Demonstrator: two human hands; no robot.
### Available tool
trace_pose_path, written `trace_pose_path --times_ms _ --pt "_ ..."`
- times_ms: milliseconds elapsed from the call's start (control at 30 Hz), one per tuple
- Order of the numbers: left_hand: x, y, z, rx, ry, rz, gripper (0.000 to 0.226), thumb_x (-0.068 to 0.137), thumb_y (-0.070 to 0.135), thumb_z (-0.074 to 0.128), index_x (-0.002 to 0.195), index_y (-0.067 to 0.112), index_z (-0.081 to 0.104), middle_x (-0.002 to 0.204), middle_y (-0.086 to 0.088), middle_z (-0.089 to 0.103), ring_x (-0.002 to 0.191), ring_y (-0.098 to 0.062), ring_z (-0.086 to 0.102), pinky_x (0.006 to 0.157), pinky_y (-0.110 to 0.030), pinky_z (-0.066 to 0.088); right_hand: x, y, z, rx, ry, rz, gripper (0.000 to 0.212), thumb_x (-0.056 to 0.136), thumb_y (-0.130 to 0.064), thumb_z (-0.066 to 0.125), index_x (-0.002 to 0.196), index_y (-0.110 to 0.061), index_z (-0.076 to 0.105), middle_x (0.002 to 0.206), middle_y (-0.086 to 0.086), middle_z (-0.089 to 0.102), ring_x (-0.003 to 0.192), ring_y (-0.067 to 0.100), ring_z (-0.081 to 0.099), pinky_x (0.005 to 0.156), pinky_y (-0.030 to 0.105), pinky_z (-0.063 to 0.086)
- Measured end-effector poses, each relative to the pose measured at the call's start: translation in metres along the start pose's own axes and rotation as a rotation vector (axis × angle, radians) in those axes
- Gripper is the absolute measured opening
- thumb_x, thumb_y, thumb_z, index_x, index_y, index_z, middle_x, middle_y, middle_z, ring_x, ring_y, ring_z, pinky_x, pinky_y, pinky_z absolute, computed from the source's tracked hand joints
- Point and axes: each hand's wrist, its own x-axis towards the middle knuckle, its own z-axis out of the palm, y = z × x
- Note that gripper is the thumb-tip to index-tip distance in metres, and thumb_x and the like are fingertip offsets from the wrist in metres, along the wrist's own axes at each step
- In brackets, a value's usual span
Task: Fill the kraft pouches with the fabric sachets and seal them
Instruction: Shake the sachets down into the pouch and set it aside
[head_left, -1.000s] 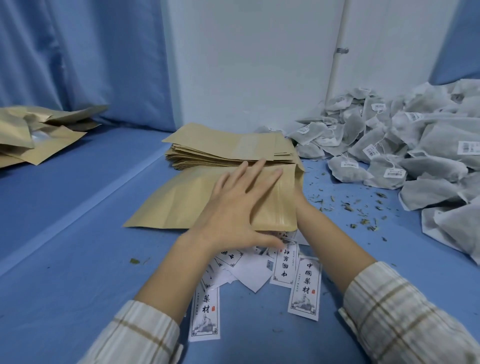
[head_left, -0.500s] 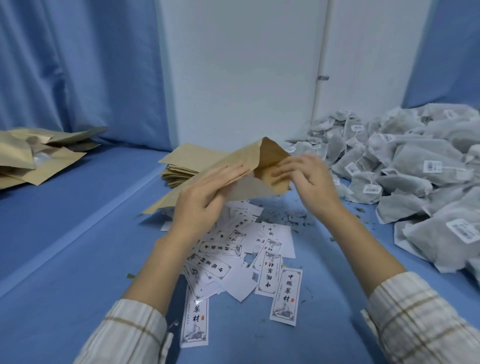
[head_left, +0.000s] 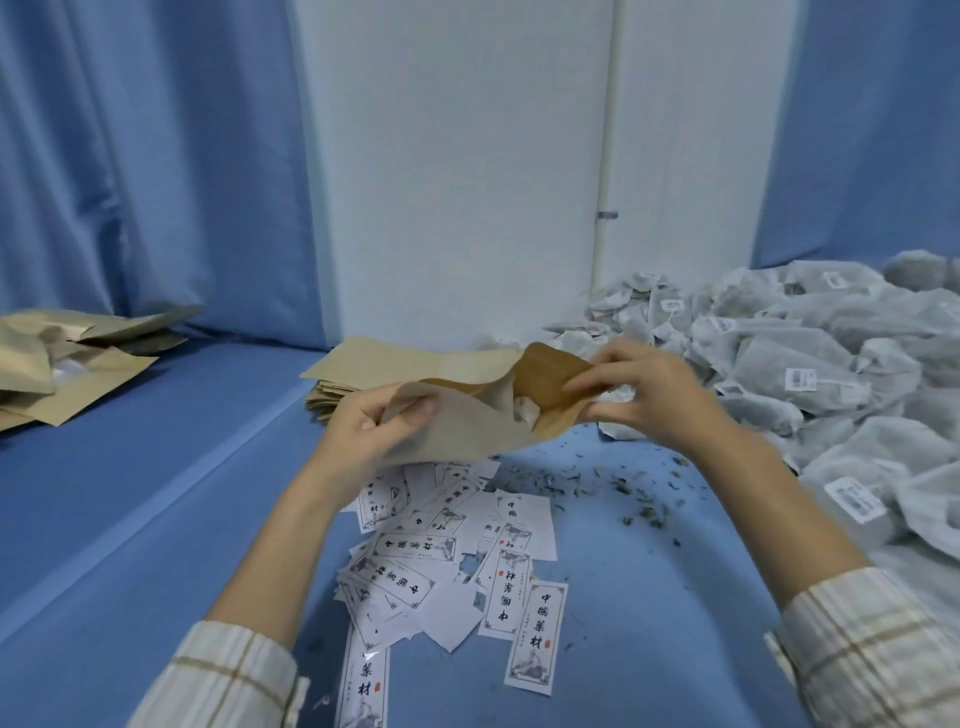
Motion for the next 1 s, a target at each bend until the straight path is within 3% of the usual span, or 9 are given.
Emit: trace_pose_path --times_ms 100,233,367,467,533,633,733,833,1000 --pt "0.009 0.002 0.001 -0.023 0.097 -0.026 0.009 0.073 0.046 0.07 0.079 0.041 0.075 0.08 0.021 0.07 0.077 0.008 0.062 0.068 -0.007 0.045 0.002 -0.001 -0.013 -0.071 -0.054 -0.096 0.02 0.071 -0.04 0.065 0.078 -0.026 0.077 0.077 -0.013 0.054 0.069 -0.001 0.051 0.066 0.008 0.039" --pt "0.023 0.001 0.005 -0.108 0.371 -0.069 0.013 0.082 0.017 0.066 0.076 0.025 0.074 0.07 0.015 0.07 0.065 0.002 0.063 0.058 -0.014 0.049 0.003 -0.002 -0.026 -0.149 0.076 -0.142 0.03 0.075 -0.035 0.064 0.072 -0.007 0.075 0.078 0.006 0.067 0.067 0.021 0.062 0.066 0.024 0.045" --pt "0.036 0.002 0.016 -0.21 0.506 -0.133 0.013 0.089 0.02 0.061 0.081 0.021 0.072 0.076 0.008 0.072 0.07 -0.007 0.066 0.062 -0.023 0.051 0.007 -0.014 -0.036 0.089 0.216 -0.038 0.017 0.068 -0.038 0.072 0.076 -0.023 0.074 0.071 -0.002 0.067 0.065 0.013 0.059 0.067 0.027 0.05" --pt "0.044 0.008 0.02 -0.277 0.542 -0.122 0.014 0.092 0.024 0.059 0.085 0.022 0.071 0.083 0.009 0.073 0.078 -0.005 0.067 0.062 -0.017 0.051 0.016 -0.02 -0.046 0.564 0.315 0.146 0.041 0.06 -0.027 0.082 0.097 -0.031 0.066 0.071 0.0 0.067 0.069 0.013 0.063 0.068 0.021 0.053" --pt "0.046 0.013 0.022 -0.316 0.542 -0.11 0.014 0.092 0.024 0.059 0.086 0.023 0.072 0.087 0.007 0.074 0.08 -0.006 0.068 0.063 -0.017 0.052 0.024 -0.023 -0.046 0.717 0.269 0.197 0.039 0.063 -0.027 0.079 0.1 -0.032 0.067 0.079 -0.003 0.069 0.079 0.007 0.065 0.072 0.014 0.05" --pt "0.05 0.02 0.02 -0.337 0.534 -0.08 0.014 0.091 0.029 0.061 0.097 0.021 0.071 0.099 0.003 0.073 0.093 -0.011 0.068 0.073 -0.021 0.053 0.034 -0.033 -0.041 0.735 0.308 0.23 0.009 0.076 -0.024 0.072 0.078 -0.032 0.075 0.081 -0.011 0.073 0.08 0.001 0.065 0.07 0.012 0.05" --pt "0.055 0.028 0.015 -0.284 0.584 -0.024 0.016 0.087 0.036 0.065 0.094 0.022 0.069 0.1 0.005 0.071 0.1 -0.012 0.064 0.088 -0.027 0.05 0.044 -0.034 -0.039 0.7 0.441 0.275 0.017 0.081 -0.019 0.07 0.072 -0.034 0.073 0.076 -0.016 0.071 0.076 -0.003 0.063 0.071 0.013 0.051" --pt "0.068 0.042 0.015 -0.249 0.698 -0.011 0.02 0.087 0.026 0.068 0.069 0.02 0.061 0.065 0.014 0.059 0.067 -0.005 0.053 0.07 -0.022 0.044 0.055 -0.037 -0.042 0.633 0.536 0.285 0.015 0.082 -0.021 0.07 0.076 -0.035 0.069 0.073 -0.017 0.069 0.074 -0.004 0.062 0.073 0.015 0.05" --pt "0.102 0.068 0.02 -0.19 0.822 0.06 0.021 0.085 0.019 0.07 0.074 0.008 0.056 0.071 -0.003 0.042 0.068 -0.012 0.037 0.064 -0.028 0.033 0.072 -0.04 -0.053 0.458 0.695 0.32 0.015 0.084 -0.026 0.067 0.069 -0.028 0.063 0.06 -0.018 0.057 0.055 -0.01 0.05 0.055 0.005 0.037"
